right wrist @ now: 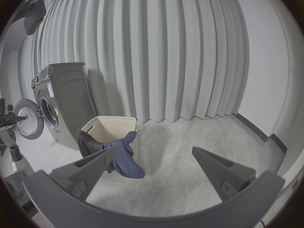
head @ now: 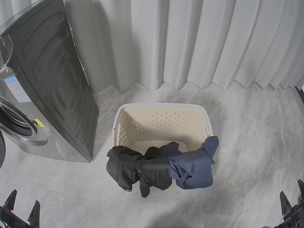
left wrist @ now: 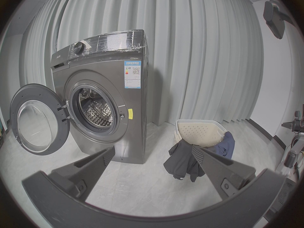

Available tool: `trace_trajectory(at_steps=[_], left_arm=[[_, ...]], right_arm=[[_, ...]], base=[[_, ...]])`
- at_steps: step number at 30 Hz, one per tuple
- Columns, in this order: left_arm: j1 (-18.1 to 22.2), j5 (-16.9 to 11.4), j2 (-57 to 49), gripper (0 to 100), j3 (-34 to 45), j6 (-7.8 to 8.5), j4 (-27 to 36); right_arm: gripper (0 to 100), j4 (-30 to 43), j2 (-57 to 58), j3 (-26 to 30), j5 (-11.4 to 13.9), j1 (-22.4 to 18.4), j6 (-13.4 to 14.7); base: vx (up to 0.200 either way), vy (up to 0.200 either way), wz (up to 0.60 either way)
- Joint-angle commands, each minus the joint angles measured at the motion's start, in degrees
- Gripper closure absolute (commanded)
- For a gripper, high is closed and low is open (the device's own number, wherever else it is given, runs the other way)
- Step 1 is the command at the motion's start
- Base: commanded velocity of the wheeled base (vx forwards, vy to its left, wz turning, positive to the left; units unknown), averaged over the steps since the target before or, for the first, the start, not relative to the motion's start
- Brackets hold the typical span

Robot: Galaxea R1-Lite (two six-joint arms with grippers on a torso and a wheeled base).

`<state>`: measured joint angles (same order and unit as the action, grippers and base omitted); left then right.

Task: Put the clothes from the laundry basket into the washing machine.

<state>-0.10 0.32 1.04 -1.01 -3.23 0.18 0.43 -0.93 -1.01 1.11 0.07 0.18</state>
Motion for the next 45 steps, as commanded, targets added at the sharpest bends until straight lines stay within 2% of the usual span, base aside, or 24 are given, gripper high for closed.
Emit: trace_trajectory(at_steps=[1, 15, 17, 19, 20, 21, 22, 26, 28, 33, 38, 39, 45], left_arm=[[0.01, 0.03, -0.42, 0, 0.84, -0.11, -0.01], [0.01, 0.03, -0.42, 0, 0.84, -0.02, -0.01], [0.01, 0.03, -0.42, 0, 0.84, -0.02, -0.01], [0.01, 0.03, -0.42, 0, 0.84, -0.02, -0.01], [0.01, 0.03, -0.51, 0, 0.84, -0.02, -0.01], [0.01, 0.03, -0.51, 0, 0.84, -0.02, -0.01], [0.01, 0.03, -0.42, 0, 0.84, -0.02, -0.01], [0.01, 0.03, -0.42, 0, 0.84, -0.02, -0.01], [0.01, 0.03, -0.42, 0, 0.84, -0.11, -0.01], [0.01, 0.03, -0.42, 0, 0.92, -0.11, -0.01], [0.01, 0.03, -0.42, 0, 0.84, -0.02, -0.01], [0.01, 0.03, -0.42, 0, 0.84, -0.11, -0.01], [0.01, 0.03, -0.42, 0, 0.84, -0.11, -0.01]], right_arm=[[0, 0.01, 0.93, 1.01, 0.03, 0.01, -0.01], [0, 0.01, 0.93, 1.01, -0.05, -0.07, 0.17], [0, -1.31, 0.93, -0.83, 0.3, 0.01, 0.08], [0, -3.15, -0.13, -5.05, 0.38, 0.19, 0.26], [0, -3.24, -4.0, -9.36, 0.65, 0.28, 0.26], [0, -3.24, -4.0, -9.36, 0.65, 0.28, 0.26], [0, -3.24, -9.97, -12.61, 0.82, 0.28, 0.17], [0, -3.85, -21.22, -11.91, 4.6, 2.65, 0.7], [0, -4.12, -27.11, -10.94, 6.1, 3.97, 3.51], [0, -4.73, -37.75, -10.33, 6.8, 5.11, 5.88], [0, -11.06, -46.62, -9.97, 6.98, 7.05, 8.08], [0, -14.4, -50.67, -9.8, 6.98, 8.45, 8.87], [0, -22.14, -62.35, -10.06, 6.63, 12.5, 8.87]], base=[[0.0, 0.0, 0.0], [0.0, 0.0, 0.0], [0.0, 0.0, 0.0], [0.0, 0.0, 0.0], [0.0, 0.0, 0.0], [0.0, 0.0, 0.0], [0.0, 0.0, 0.0], [0.0, 0.0, 0.0], [0.0, 0.0, 0.0], [0.0, 0.0, 0.0], [0.0, 0.0, 0.0], [0.0, 0.0, 0.0], [0.0, 0.0, 0.0]])
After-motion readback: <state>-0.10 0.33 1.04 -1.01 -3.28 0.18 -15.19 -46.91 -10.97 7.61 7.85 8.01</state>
